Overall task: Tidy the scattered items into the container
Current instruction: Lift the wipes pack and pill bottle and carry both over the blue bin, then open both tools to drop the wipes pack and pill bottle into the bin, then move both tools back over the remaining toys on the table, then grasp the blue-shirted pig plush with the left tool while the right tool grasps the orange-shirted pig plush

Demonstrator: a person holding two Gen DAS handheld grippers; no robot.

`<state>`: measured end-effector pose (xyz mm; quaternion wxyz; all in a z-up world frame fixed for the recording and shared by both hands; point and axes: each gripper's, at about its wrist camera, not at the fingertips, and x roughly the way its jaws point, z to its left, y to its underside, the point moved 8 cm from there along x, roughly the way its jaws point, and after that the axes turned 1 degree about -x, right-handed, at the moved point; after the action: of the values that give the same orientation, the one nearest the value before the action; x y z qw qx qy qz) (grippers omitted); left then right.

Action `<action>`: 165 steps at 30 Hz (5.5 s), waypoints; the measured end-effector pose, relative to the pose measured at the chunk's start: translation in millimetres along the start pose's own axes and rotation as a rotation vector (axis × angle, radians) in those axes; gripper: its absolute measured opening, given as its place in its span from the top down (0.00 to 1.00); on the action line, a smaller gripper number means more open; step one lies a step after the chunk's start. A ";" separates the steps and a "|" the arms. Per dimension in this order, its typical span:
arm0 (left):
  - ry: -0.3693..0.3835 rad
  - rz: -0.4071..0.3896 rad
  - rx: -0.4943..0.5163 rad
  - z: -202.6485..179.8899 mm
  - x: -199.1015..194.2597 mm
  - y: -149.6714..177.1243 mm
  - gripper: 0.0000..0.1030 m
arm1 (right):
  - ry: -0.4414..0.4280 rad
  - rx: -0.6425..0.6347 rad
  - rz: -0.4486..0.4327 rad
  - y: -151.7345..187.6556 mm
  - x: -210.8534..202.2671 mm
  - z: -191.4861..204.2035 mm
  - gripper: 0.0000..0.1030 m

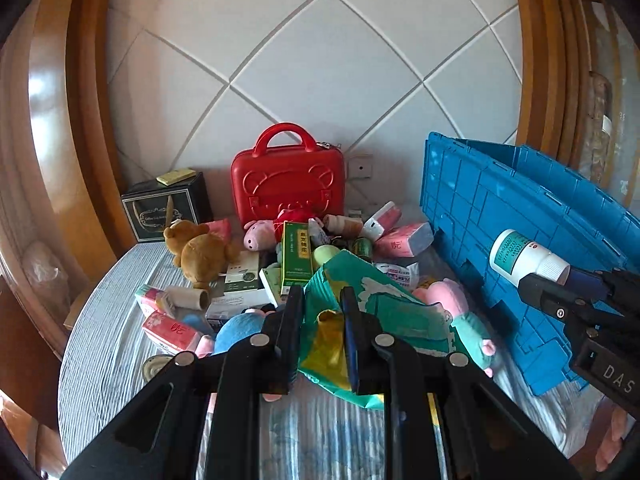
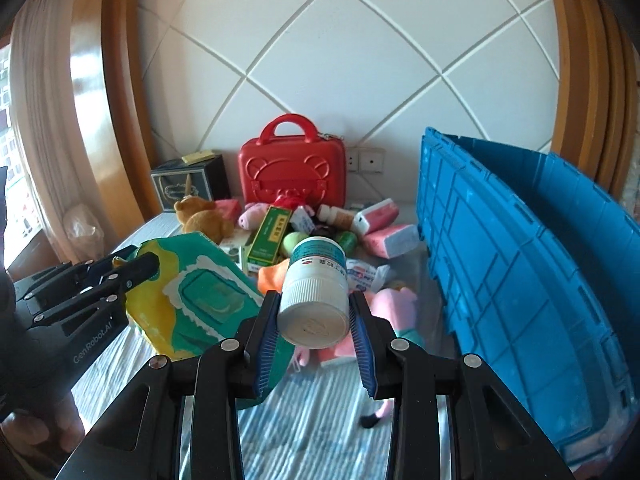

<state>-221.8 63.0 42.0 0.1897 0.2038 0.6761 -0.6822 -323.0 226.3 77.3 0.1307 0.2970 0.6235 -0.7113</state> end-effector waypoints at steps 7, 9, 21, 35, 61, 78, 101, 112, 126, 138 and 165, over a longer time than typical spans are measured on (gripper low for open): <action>-0.042 -0.083 -0.030 -56.3 -17.5 -31.5 0.83 | 0.002 -0.021 -0.054 -19.1 -33.0 -62.6 0.67; -0.061 -0.102 -0.048 -74.2 -23.1 -40.6 0.83 | 0.000 -0.036 -0.063 -24.3 -42.2 -84.9 0.67; -0.051 -0.190 -0.050 -170.9 -49.6 -120.6 0.83 | 0.085 -0.014 -0.141 -69.2 -81.5 -209.5 0.67; 0.143 -0.026 0.060 -314.1 23.1 -180.6 0.83 | 0.277 0.033 -0.048 -102.9 -60.6 -345.3 0.67; 0.039 0.832 0.265 -425.9 244.1 -13.5 0.82 | 0.001 -0.001 0.742 55.1 154.3 -439.6 0.67; 0.040 0.984 0.274 -428.5 251.8 25.0 0.47 | 0.024 -0.037 0.983 116.2 164.9 -438.5 0.66; 0.139 0.966 0.236 -436.9 199.7 1.8 0.46 | 0.044 -0.087 1.005 80.0 77.6 -444.3 0.01; 0.235 0.747 0.223 -432.2 103.4 -45.8 0.46 | -0.052 -0.076 0.766 38.6 16.1 -415.7 0.01; 0.172 0.360 0.159 -341.4 -9.0 -72.4 0.45 | -0.116 -0.138 0.470 -2.1 -58.2 -334.7 0.00; 0.073 0.232 0.076 -138.5 -80.7 -26.9 0.45 | -0.180 -0.127 0.307 -13.1 -100.4 -162.2 0.00; -0.261 0.289 -0.241 100.9 -36.9 94.2 0.45 | -0.214 -0.145 0.360 36.9 25.0 -22.8 0.00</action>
<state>-142.4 -39.8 -17.6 0.3941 0.1843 0.6863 -0.5828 -316.3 245.9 31.7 0.3418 0.3162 0.5925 -0.6574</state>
